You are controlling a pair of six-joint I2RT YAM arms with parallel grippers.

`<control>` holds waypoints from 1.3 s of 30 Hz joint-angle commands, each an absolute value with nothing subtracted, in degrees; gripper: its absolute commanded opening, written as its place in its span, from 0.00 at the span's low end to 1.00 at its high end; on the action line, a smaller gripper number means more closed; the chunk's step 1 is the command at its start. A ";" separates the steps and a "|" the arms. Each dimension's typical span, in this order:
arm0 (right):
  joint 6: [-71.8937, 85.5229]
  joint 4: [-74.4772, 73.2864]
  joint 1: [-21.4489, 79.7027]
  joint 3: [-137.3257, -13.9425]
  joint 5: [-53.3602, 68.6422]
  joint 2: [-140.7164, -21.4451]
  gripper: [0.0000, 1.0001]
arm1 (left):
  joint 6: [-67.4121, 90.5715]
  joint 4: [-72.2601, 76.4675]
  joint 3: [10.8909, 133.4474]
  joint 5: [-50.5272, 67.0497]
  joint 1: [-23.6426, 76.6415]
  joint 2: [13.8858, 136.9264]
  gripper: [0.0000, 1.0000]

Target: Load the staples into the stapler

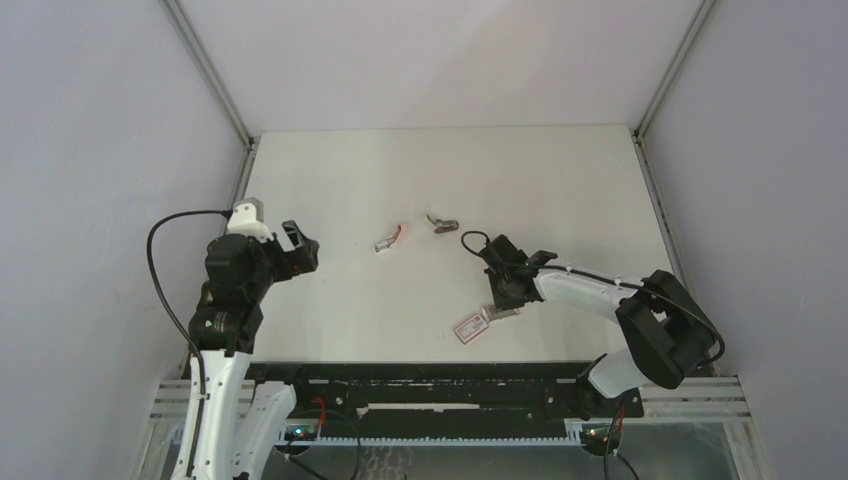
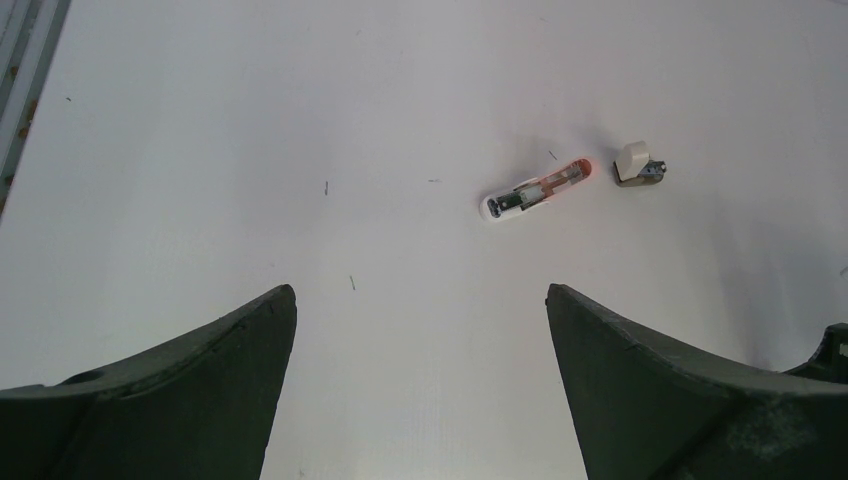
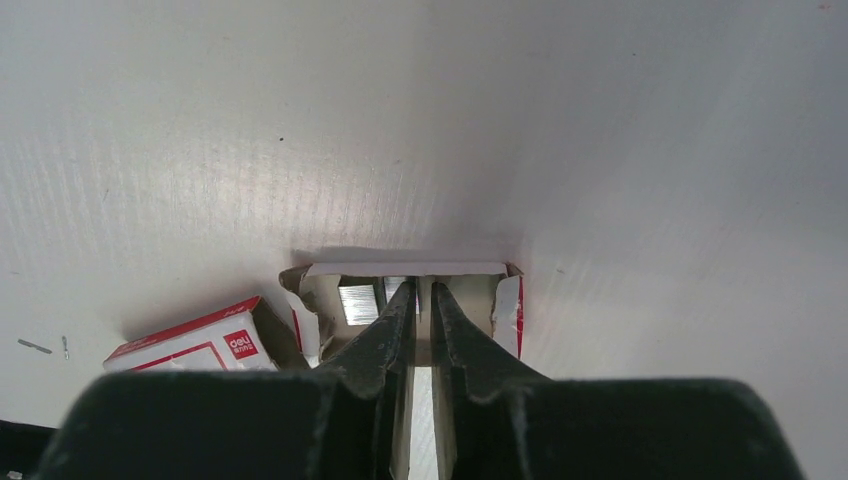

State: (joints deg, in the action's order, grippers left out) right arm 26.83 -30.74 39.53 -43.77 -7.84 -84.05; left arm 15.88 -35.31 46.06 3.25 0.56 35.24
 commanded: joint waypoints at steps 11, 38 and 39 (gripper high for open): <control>26.62 -31.00 39.50 -43.86 -10.36 -81.71 0.00 | 14.94 -34.02 45.09 3.69 0.09 35.19 0.99; 26.96 -28.78 42.67 -44.75 -6.50 -79.32 0.26 | 14.89 -34.01 45.12 3.69 0.02 35.18 0.99; 27.08 -28.56 42.91 -44.81 -6.31 -80.07 0.26 | 14.87 -34.06 45.14 3.67 0.08 35.22 0.99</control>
